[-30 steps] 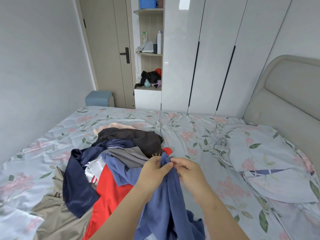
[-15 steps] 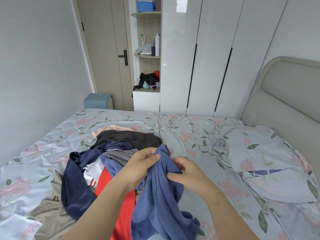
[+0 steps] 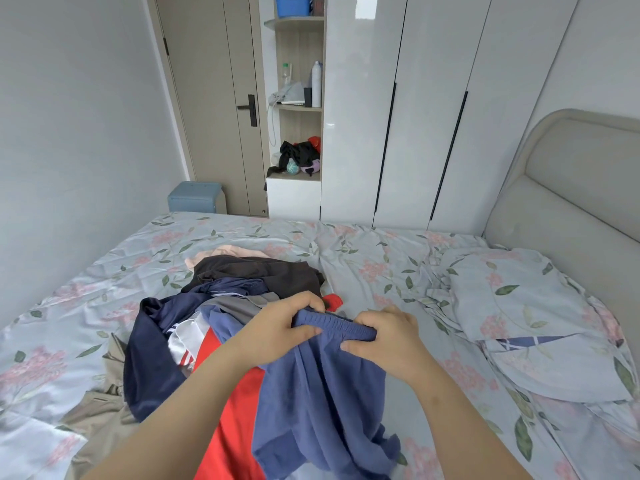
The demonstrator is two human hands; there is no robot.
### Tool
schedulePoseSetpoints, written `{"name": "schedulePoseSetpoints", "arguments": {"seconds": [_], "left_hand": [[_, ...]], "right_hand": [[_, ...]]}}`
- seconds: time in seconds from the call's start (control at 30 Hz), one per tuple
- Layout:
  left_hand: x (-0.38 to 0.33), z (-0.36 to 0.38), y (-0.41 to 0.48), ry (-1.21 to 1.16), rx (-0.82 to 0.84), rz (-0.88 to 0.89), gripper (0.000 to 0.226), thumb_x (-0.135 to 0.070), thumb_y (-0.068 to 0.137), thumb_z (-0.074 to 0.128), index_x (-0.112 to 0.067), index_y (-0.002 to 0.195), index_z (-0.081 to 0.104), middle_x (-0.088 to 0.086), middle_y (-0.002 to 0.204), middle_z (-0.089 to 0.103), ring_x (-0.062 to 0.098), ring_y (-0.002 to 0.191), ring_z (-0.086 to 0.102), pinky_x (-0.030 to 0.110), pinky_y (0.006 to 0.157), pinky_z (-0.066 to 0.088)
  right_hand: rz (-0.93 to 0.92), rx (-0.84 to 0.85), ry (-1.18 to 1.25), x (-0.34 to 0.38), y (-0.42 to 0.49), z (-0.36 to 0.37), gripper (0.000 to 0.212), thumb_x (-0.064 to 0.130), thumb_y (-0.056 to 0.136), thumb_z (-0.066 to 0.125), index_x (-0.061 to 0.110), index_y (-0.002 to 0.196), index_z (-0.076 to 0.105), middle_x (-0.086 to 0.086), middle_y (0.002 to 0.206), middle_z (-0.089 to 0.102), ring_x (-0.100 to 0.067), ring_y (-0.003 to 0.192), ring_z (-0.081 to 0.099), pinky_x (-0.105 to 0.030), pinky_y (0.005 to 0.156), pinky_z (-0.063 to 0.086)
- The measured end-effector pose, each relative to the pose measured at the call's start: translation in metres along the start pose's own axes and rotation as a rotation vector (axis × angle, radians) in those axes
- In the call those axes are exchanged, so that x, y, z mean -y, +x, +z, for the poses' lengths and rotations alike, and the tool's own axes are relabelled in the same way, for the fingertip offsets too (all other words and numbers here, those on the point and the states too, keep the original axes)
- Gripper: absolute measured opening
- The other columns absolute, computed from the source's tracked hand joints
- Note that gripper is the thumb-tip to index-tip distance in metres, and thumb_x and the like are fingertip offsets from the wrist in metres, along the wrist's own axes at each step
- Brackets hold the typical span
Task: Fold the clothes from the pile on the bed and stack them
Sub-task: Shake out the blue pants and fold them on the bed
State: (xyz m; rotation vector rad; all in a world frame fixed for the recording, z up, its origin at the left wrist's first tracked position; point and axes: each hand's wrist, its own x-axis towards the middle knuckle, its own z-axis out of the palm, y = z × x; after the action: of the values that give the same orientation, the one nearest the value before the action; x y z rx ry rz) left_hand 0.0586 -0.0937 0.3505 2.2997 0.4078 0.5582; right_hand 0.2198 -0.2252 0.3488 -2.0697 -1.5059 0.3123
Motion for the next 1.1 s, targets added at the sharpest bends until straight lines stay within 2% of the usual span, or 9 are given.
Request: {"name": "schedulePoseSetpoints", "arguments": {"seconds": [0.1,0.17,0.3,0.37,0.47,0.6,0.8,0.9,1.1], "left_hand": [[-0.001,-0.010,0.002,-0.046,0.016,-0.036,0.014,-0.035,0.076,0.051,-0.045,0.084,0.054,-0.032,0.092,0.056,-0.005,0.082,0.052,0.012,0.076,0.040],[0.000,-0.013,0.003,-0.061,-0.003,-0.051,0.035,-0.021,0.076,0.050,-0.055,0.082,0.053,-0.032,0.090,0.057,-0.007,0.081,0.051,0.010,0.076,0.038],[0.005,-0.015,0.005,-0.142,-0.025,-0.094,0.031,-0.014,0.075,0.051,-0.044,0.079,0.057,-0.029,0.087,0.058,-0.005,0.082,0.053,0.011,0.078,0.039],[0.005,-0.018,0.005,-0.128,-0.033,-0.116,0.018,-0.018,0.077,0.053,-0.036,0.080,0.057,-0.028,0.089,0.059,-0.004,0.084,0.053,0.014,0.080,0.040],[0.004,-0.024,0.006,0.063,-0.042,-0.127,0.025,-0.024,0.083,0.050,-0.048,0.084,0.054,-0.010,0.088,0.062,0.011,0.079,0.054,0.026,0.077,0.041],[-0.002,-0.020,0.011,0.246,-0.002,-0.271,0.027,-0.009,0.095,0.045,-0.033,0.094,0.055,-0.010,0.077,0.056,0.008,0.066,0.047,0.020,0.065,0.036],[-0.017,-0.015,0.012,-0.227,0.010,-0.487,0.043,0.014,0.081,0.030,-0.018,0.079,0.059,0.006,0.076,0.053,0.004,0.047,0.051,0.017,0.047,0.044],[-0.023,-0.015,0.010,-0.060,0.101,-0.411,0.022,0.000,0.073,0.057,-0.022,0.077,0.057,0.001,0.069,0.052,0.005,0.050,0.048,0.017,0.052,0.041],[-0.010,0.001,0.015,0.461,0.120,-0.189,0.043,-0.040,0.068,0.080,-0.026,0.081,0.042,-0.006,0.080,0.044,0.012,0.076,0.043,0.023,0.064,0.034]], "right_hand": [[0.036,0.076,-0.164,-0.006,-0.001,-0.003,0.039,0.046,0.078,0.068,0.033,0.058,0.037,0.018,0.065,0.048,-0.012,0.093,0.035,-0.030,0.083,0.019],[0.027,0.094,-0.225,-0.005,-0.001,-0.004,0.025,0.049,0.079,0.065,0.037,0.067,0.047,0.023,0.077,0.040,-0.011,0.103,0.034,-0.029,0.089,0.017],[0.094,0.092,-0.232,-0.012,0.004,-0.007,0.023,0.042,0.079,0.068,0.031,0.098,0.064,0.016,0.118,0.040,-0.017,0.118,0.035,-0.032,0.097,0.025],[0.113,0.057,0.038,-0.014,0.006,-0.012,0.012,0.025,0.080,0.070,0.023,0.080,0.058,0.008,0.093,0.053,-0.017,0.090,0.052,-0.027,0.074,0.037],[0.137,-0.001,0.294,-0.012,0.006,-0.017,0.025,0.010,0.082,0.068,0.019,0.069,0.048,0.005,0.065,0.046,-0.008,0.057,0.041,-0.017,0.049,0.030],[0.099,-0.044,0.366,-0.002,0.007,-0.021,0.019,0.010,0.085,0.065,0.017,0.076,0.050,0.003,0.068,0.048,-0.009,0.060,0.042,-0.015,0.050,0.031],[0.024,-0.008,0.205,0.004,0.007,-0.026,0.024,0.000,0.089,0.051,0.021,0.080,0.060,0.009,0.065,0.049,0.001,0.054,0.043,-0.012,0.052,0.034],[0.054,-0.027,0.157,0.000,0.009,-0.024,0.019,-0.002,0.088,0.050,0.009,0.090,0.066,0.000,0.071,0.054,-0.008,0.061,0.043,-0.015,0.054,0.033],[0.093,-0.069,0.154,0.003,0.011,-0.024,0.016,0.001,0.083,0.057,0.012,0.089,0.067,0.009,0.068,0.054,-0.004,0.061,0.047,-0.011,0.054,0.037]]}}
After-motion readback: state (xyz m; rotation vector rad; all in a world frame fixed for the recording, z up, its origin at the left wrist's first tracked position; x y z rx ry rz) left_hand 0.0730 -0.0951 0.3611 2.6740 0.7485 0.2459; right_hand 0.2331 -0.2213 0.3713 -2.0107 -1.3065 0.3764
